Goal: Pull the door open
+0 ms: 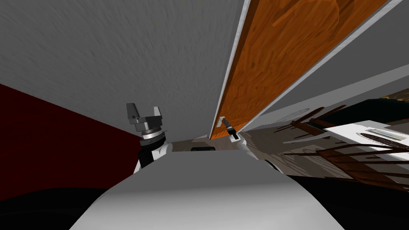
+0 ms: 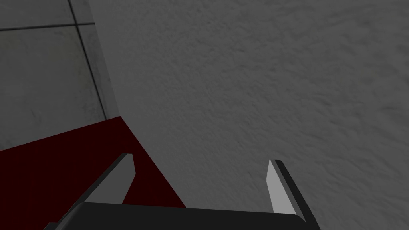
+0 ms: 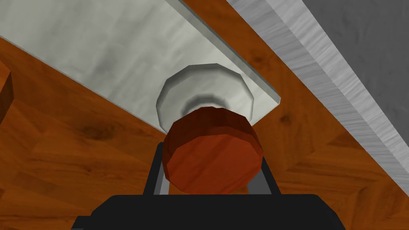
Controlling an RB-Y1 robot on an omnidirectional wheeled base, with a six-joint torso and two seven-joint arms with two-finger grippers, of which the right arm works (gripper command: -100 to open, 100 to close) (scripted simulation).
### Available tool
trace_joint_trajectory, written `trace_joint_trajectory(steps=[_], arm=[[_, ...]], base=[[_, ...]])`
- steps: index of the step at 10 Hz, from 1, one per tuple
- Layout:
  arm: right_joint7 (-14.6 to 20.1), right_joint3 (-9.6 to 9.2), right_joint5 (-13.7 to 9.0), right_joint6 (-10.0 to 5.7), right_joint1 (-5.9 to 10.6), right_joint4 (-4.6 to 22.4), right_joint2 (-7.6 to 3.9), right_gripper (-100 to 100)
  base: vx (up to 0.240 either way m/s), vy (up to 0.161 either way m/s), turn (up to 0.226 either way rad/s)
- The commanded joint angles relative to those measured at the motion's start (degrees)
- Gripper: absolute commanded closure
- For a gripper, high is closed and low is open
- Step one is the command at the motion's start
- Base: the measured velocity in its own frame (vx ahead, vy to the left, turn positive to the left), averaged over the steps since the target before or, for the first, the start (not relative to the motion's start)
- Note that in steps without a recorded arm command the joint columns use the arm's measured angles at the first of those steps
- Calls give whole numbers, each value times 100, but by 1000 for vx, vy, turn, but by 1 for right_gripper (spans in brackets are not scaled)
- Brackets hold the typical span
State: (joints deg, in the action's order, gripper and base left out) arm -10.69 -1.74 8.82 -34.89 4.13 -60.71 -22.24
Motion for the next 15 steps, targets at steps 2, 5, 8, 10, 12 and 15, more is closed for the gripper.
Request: trace_joint_trajectory(steps=[2,5,8,10,12,15], arm=[[387,-54,-233,19,60,48,34,100],[811,-94,-531,59,140,122,53,100],[1245,-136,-844,101,224,199,74,100],[1463,-157,-1000,122,265,238,85,100],[1815,-199,-1318,165,351,317,106,100],[2258,-242,-1639,208,437,397,128,100]], base=[[-67,-52,65],[-64,-53,101],[-70,-53,96],[-76,-49,107],[-71,-58,136],[-68,-47,94]])
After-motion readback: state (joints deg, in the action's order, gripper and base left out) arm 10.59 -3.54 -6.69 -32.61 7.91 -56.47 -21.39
